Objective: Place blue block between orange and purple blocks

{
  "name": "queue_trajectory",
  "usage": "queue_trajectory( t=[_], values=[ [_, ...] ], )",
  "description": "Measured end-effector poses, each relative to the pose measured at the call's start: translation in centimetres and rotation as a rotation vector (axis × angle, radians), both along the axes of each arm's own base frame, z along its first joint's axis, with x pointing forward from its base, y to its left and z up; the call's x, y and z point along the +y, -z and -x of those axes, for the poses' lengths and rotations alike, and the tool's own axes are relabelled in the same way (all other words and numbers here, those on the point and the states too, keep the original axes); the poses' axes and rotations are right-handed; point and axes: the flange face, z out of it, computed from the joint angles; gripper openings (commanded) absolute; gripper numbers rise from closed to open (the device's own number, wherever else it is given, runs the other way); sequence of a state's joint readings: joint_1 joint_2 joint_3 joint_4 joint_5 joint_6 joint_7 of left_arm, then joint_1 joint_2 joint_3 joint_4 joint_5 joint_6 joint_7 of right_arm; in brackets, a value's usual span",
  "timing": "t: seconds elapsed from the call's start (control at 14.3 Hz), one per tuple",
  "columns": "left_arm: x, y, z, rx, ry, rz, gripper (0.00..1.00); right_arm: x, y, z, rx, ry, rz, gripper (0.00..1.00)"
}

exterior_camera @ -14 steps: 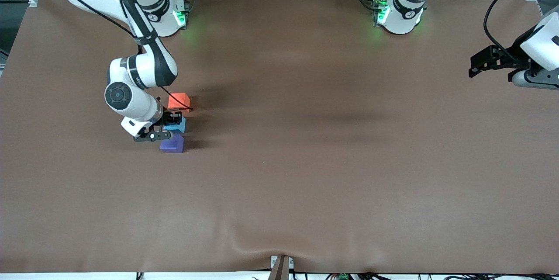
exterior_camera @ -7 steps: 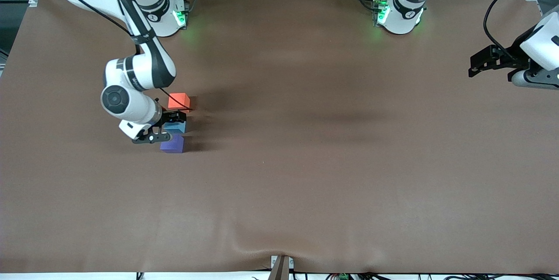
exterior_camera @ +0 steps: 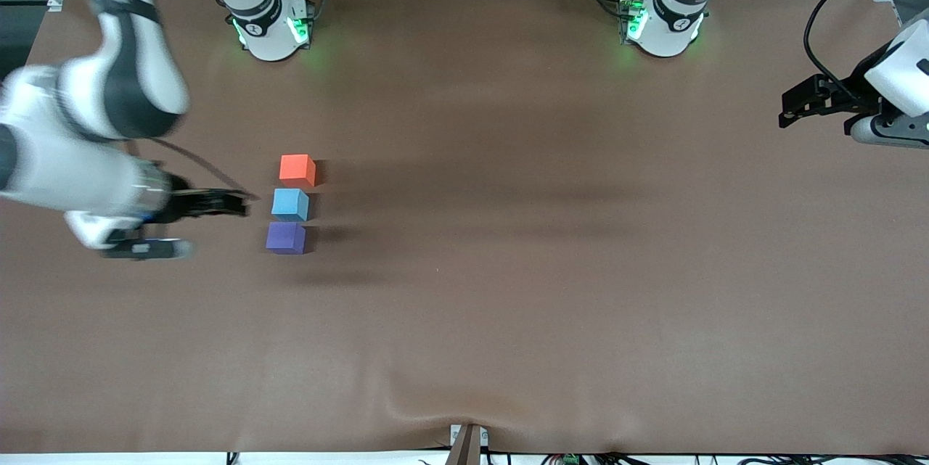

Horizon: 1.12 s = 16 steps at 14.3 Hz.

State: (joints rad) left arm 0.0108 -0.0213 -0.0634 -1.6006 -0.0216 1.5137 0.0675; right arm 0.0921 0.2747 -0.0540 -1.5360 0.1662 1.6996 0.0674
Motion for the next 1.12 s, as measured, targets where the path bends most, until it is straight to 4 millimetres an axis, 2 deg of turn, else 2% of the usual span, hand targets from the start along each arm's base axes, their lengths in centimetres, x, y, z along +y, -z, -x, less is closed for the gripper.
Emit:
queue_trajectory(
  t=[0.14, 0.28, 0.49, 0.63, 0.77, 0.84, 1.12],
  values=[
    [0.0, 0.0, 0.0, 0.000, 0.000, 0.000, 1.00, -3.7, -5.3, 0.2, 0.000, 0.038, -0.004, 1.00],
    [0.0, 0.0, 0.0, 0.001, -0.001, 0.000, 1.00, -6.8, -10.2, 1.3, 0.012, 0.068, -0.002, 1.00],
    [0.0, 0.0, 0.0, 0.002, 0.000, 0.000, 1.00, -9.8, -13.3, 2.9, 0.033, 0.073, 0.021, 1.00],
    [0.0, 0.0, 0.0, 0.002, 0.000, 0.000, 1.00, -9.9, -15.6, 4.1, 0.014, 0.066, 0.025, 1.00],
    [0.0, 0.0, 0.0, 0.002, -0.001, 0.000, 1.00, -9.1, -18.2, 6.3, -0.012, 0.052, 0.033, 1.00],
    [0.0, 0.0, 0.0, 0.002, -0.001, 0.000, 1.00, -8.6, -18.8, 7.4, -0.021, 0.045, 0.049, 1.00],
    [0.0, 0.0, 0.0, 0.002, -0.001, 0.000, 1.00, -6.1, -17.9, 10.9, -0.032, 0.001, 0.104, 1.00]
  ],
)
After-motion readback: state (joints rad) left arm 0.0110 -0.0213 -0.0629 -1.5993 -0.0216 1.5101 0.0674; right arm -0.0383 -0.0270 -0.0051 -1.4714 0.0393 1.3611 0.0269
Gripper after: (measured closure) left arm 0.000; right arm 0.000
